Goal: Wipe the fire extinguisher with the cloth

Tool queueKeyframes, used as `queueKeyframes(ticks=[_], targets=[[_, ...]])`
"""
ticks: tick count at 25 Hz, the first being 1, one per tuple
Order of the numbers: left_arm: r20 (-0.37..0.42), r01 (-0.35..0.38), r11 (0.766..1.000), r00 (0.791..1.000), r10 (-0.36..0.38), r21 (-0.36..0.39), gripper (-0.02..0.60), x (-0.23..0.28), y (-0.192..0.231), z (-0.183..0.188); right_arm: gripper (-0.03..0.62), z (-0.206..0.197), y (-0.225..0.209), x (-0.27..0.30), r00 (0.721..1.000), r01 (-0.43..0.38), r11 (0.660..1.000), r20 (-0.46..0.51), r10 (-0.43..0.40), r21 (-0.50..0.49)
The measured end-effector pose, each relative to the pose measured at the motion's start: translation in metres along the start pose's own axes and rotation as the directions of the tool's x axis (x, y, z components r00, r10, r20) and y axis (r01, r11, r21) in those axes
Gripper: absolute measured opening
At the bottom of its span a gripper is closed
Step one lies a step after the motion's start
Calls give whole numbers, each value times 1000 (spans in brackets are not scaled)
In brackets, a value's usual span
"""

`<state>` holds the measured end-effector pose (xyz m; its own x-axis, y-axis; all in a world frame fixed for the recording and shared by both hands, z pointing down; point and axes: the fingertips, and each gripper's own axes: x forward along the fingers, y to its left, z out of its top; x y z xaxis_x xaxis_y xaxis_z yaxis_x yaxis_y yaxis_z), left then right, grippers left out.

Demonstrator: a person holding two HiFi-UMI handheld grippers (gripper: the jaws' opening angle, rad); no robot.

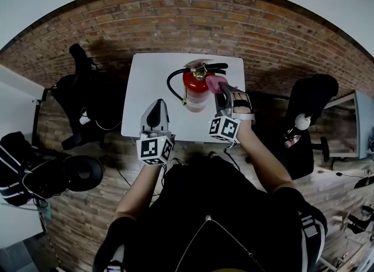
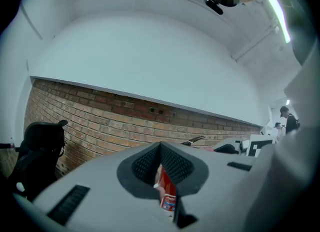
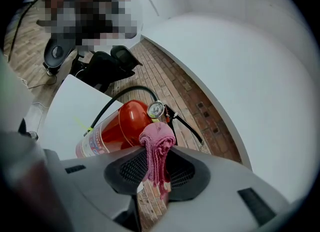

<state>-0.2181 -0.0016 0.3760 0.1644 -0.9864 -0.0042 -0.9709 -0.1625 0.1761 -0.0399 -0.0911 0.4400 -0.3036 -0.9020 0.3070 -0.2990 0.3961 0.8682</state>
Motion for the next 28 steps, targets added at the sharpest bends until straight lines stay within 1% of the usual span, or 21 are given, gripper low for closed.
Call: queueKeyframes(ticks=[6, 10, 13, 15, 16, 17, 19, 20, 22, 24, 25, 26, 27, 28], targets=[[22, 6, 999, 1000, -7, 37, 11, 13, -22, 19, 107, -9, -5, 14, 1000, -20, 1000, 14, 20, 11], [31, 8, 998, 999, -10, 61, 11, 22, -34, 31, 107, -11, -8, 13, 998, -56, 997, 27, 54, 49], [37, 14, 997, 999, -17, 76, 11, 27, -39, 34, 107, -14, -8, 6, 993, -110, 986, 50, 104, 126], [37, 24, 996, 999, -27, 85, 11, 31, -43, 37, 107, -15, -10, -1, 984, -169, 961, 93, 151, 218], [37, 29, 996, 999, -33, 89, 11, 33, -45, 39, 107, -15, -12, -5, 976, -208, 938, 123, 180, 276], [37, 33, 995, 999, -37, 92, 11, 35, -47, 42, 107, -15, -16, -10, 966, -249, 908, 155, 208, 338], [38, 41, 994, 998, -45, 98, 11, 38, -50, 46, 107, -16, -26, -20, 946, -317, 830, 212, 244, 459], [40, 45, 994, 998, -49, 101, 11, 39, -52, 48, 107, -18, -33, -25, 938, -342, 784, 240, 251, 518], [46, 56, 992, 997, -61, 110, 11, 42, -56, 55, 107, -21, -50, -32, 922, -384, 676, 300, 245, 629], [53, 69, 990, 996, -76, 124, 11, 44, -61, 63, 107, -25, -68, -38, 907, -419, 563, 356, 225, 712], [59, 74, 989, 995, -82, 129, 11, 44, -63, 66, 107, -27, -77, -42, 901, -432, 515, 376, 214, 740], [66, 77, 988, 994, -86, 132, 11, 44, -65, 70, 107, -29, -85, -45, 898, -439, 478, 392, 202, 760], [73, 78, 988, 993, -88, 133, 11, 43, -67, 73, 107, -31, -92, -48, 896, -443, 454, 401, 190, 773], [79, 79, 988, 993, -90, 135, 11, 42, -69, 76, 107, -32, -97, -51, 896, -442, 443, 406, 178, 780]])
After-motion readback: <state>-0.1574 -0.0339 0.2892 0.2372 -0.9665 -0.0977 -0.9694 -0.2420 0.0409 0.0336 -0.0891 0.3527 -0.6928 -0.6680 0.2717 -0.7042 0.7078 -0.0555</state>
